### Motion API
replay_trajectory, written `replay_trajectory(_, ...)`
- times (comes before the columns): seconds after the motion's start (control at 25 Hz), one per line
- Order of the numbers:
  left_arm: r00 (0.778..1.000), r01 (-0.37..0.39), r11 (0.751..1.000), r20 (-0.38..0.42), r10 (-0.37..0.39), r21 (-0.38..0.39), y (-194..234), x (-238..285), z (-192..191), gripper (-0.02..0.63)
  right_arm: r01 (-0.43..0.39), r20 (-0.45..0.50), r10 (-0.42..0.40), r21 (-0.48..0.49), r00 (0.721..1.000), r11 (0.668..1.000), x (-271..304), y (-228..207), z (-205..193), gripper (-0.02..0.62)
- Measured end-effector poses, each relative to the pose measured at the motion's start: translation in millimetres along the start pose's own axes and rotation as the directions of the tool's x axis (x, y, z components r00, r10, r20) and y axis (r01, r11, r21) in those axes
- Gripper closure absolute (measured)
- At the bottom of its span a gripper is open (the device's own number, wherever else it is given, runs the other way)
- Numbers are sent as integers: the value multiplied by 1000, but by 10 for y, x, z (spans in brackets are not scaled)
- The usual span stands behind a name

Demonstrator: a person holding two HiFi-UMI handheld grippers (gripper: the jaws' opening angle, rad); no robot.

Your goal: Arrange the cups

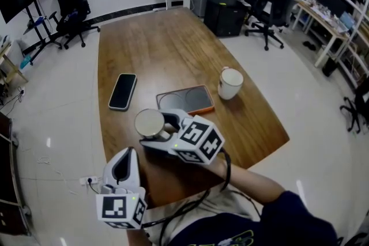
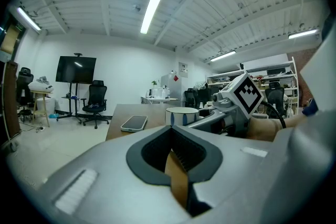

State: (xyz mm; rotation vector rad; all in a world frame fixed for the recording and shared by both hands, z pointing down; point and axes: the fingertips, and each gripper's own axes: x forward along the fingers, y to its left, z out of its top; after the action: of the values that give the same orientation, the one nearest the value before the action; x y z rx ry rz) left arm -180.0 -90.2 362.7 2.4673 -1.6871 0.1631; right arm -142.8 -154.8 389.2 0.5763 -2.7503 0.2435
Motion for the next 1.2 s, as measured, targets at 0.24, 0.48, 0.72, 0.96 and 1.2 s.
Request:
replay_trajectory(0.24,1000,1,1000,-1,-1,2,-5,-25,-4,603,33,106,-25,-80,994,996,-186,-22,99,219)
replay_trajectory(0.48,1000,0,1000,-1,0,9,-38,-30,-11,603,130,160,-120,-55,980,990,-430,-623,285,219)
replay_trajectory(0.72,993,116,993,1,-116,4,-221,12,52,604,158,116,-147,-85,982,984,-423,-973,229,219)
replay_trajectory(0.96,971,241,970,-7,-241,23,-414,35,68,603,211,74,-208,-38,975,977,-376,-1101,221,218)
replay_trajectory(1.2,970,245,969,-12,-245,15,-407,41,76,603,239,80,-237,-26,968,971,-361,-1150,268,215)
